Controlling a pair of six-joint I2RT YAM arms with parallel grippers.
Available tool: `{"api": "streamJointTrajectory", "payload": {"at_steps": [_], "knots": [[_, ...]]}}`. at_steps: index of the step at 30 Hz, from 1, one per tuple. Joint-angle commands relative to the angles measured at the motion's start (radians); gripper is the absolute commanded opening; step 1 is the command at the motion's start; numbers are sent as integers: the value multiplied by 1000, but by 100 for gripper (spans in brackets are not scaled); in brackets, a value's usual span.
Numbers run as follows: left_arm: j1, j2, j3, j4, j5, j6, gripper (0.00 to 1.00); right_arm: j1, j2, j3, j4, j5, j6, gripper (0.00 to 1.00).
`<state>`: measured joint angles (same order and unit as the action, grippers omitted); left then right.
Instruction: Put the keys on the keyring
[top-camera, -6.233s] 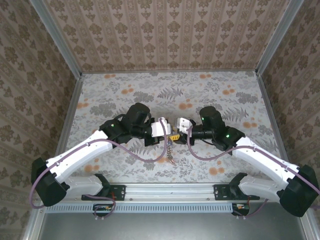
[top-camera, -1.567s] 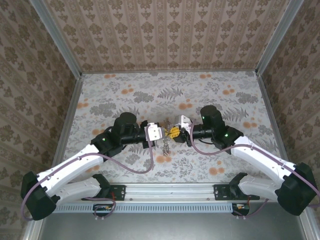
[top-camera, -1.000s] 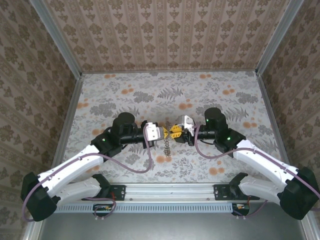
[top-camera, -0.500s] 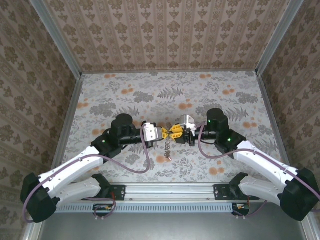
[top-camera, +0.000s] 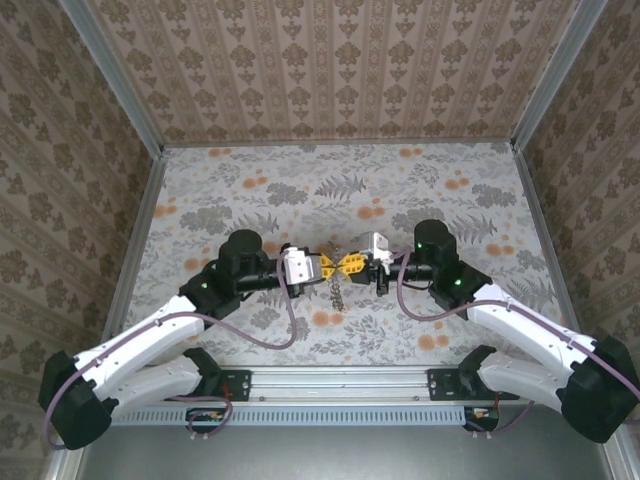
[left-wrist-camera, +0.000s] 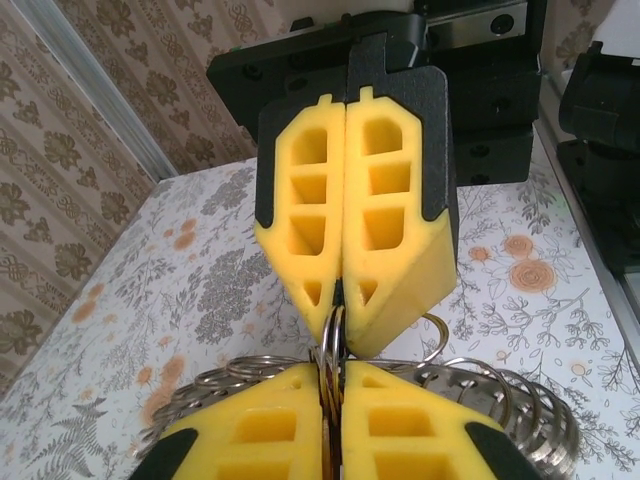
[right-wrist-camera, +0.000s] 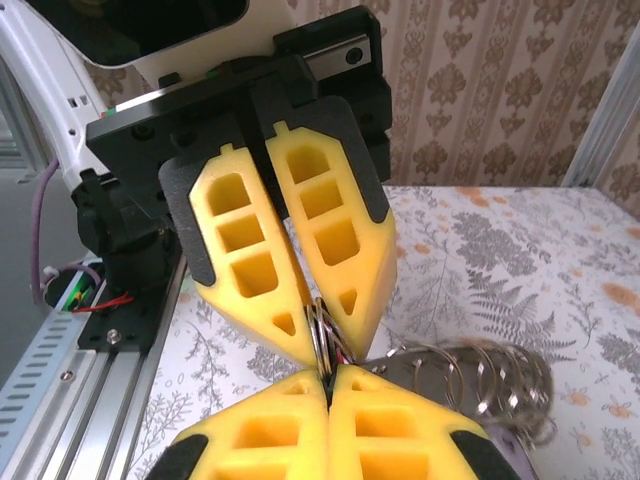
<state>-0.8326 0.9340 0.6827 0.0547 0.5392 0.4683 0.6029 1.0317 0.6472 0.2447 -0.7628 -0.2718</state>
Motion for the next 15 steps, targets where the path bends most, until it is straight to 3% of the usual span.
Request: {"api": "streamJointTrajectory", "payload": {"at_steps": [1, 13, 15], "knots": [[1, -50, -10, -71, -17, 27, 17, -11, -39, -22, 92, 52, 22, 0], [2, -32, -23, -90, -16, 48, 20, -11, -37, -30, 132, 52, 44, 0], [1, -20, -22, -66, -26, 40, 25, -11, -32, -29, 135, 49, 50, 0]]}}
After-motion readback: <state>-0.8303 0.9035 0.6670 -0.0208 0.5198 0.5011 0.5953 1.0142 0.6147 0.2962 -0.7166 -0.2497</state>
